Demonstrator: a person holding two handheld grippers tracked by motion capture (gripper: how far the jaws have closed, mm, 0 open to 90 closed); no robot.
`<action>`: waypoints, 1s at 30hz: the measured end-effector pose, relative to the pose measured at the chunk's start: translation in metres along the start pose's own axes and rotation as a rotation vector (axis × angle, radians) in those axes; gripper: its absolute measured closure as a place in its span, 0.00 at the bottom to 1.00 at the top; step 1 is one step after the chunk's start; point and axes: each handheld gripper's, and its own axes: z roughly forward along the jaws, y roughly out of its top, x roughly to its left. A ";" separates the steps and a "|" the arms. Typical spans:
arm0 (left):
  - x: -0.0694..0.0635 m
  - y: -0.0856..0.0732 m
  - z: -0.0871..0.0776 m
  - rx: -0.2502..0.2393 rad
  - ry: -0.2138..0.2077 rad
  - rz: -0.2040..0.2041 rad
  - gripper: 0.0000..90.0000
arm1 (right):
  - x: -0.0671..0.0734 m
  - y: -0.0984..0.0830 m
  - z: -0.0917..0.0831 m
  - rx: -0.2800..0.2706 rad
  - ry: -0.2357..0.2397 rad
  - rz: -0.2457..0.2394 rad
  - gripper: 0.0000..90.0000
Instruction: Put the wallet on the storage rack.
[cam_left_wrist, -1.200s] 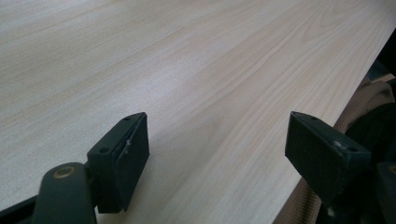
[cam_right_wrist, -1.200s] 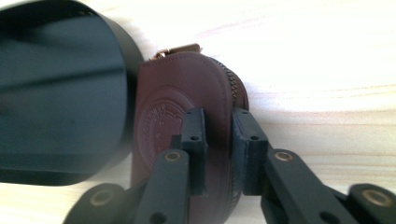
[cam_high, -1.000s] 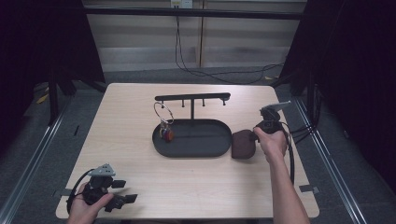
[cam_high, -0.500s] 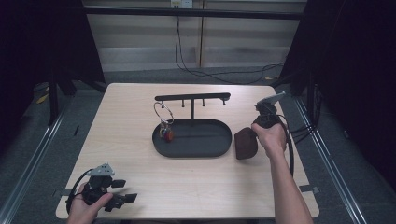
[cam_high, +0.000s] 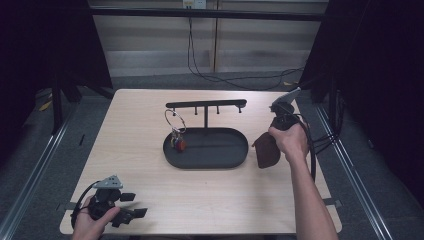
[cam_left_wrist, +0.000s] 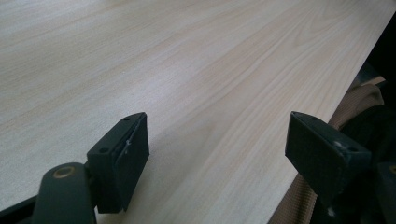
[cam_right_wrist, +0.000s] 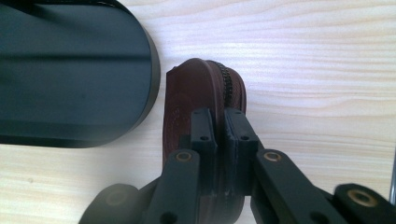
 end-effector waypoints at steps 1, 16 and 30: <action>0.000 0.000 0.000 -0.002 0.002 0.003 0.24 | 0.001 0.000 -0.002 -0.002 -0.010 -0.004 0.92; -0.001 0.000 -0.004 -0.028 0.004 0.022 0.23 | 0.013 0.006 -0.029 -0.029 -0.022 -0.040 0.92; -0.002 0.001 -0.005 -0.039 -0.021 0.036 0.20 | 0.027 0.008 -0.039 -0.078 0.031 -0.066 0.92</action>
